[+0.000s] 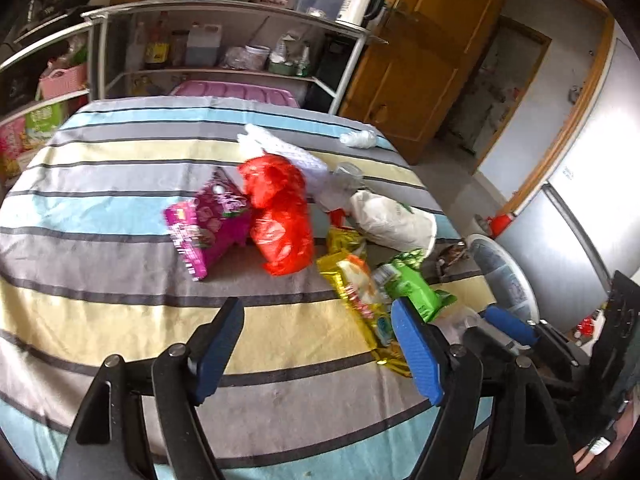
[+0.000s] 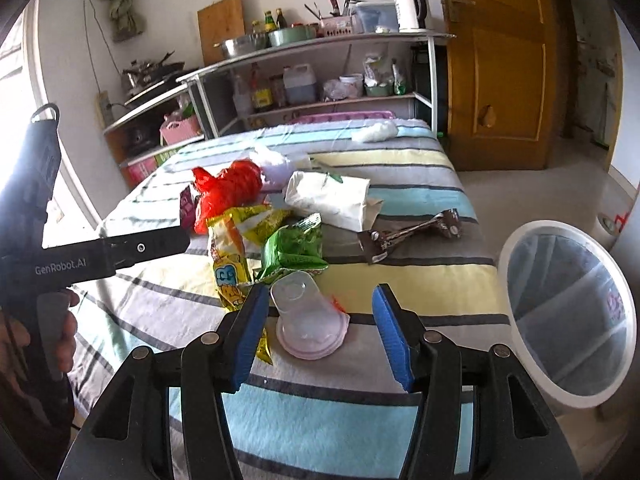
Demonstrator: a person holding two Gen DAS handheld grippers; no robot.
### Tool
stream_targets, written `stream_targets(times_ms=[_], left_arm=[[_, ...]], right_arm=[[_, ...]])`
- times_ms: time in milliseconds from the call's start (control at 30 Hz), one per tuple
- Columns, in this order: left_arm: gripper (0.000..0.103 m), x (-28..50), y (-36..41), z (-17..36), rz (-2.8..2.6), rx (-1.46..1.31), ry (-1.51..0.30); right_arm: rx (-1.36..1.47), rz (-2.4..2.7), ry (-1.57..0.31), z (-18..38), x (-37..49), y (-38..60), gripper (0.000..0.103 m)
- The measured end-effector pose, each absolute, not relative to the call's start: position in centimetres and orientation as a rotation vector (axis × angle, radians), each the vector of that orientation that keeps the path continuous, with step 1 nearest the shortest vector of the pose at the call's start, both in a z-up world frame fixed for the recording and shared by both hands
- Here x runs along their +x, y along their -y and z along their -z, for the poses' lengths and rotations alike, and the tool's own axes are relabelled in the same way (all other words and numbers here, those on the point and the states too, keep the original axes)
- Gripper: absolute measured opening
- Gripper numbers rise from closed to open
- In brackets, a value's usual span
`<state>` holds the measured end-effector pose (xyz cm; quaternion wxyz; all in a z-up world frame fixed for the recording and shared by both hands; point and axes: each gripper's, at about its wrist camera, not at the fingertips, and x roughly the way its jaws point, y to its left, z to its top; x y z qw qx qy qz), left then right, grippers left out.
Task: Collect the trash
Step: 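Grasp the yellow chip bag with the left tool while the right tool grasps the clear cup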
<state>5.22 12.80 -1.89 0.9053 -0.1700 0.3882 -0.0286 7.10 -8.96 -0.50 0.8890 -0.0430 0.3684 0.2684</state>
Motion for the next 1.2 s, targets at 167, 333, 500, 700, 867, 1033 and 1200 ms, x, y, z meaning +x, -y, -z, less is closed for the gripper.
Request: stream_targets(times_ms=[167, 333, 500, 700, 867, 1033, 1200], left_arm=[[0.078, 6.6, -12.1, 2.7, 0.095, -0.356, -0.826], [0.078, 7.5, -11.4, 3.4, 0.082, -0.352, -0.853], [0.075, 7.8, -11.0, 3.8, 0.081, -0.355, -0.864], [0.054, 8.3, -10.2, 4.2, 0.100, -0.344, -0.885], [0.037, 8.4, -10.0, 4.2, 0.093, -0.344, -0.895], [0.027, 8.2, -9.8, 4.1, 0.090, -0.337, -0.890], [0.019, 7.8, -9.7, 3.4, 0.094, -0.328, -0.865]], right_arm=[[-0.088, -0.540, -0.798, 1.1, 7.9, 9.0, 0.055], [-0.087, -0.551, -0.801, 1.2, 8.0, 9.2, 0.051], [-0.081, -0.545, -0.808, 1.5, 8.3, 9.6, 0.032], [-0.057, -0.545, -0.801, 1.3, 8.4, 10.2, 0.032], [-0.044, -0.538, -0.791, 1.1, 8.3, 10.6, 0.031], [-0.032, -0.533, -0.786, 1.0, 8.3, 10.9, 0.031], [-0.021, -0.530, -0.769, 0.6, 8.0, 11.3, 0.031]])
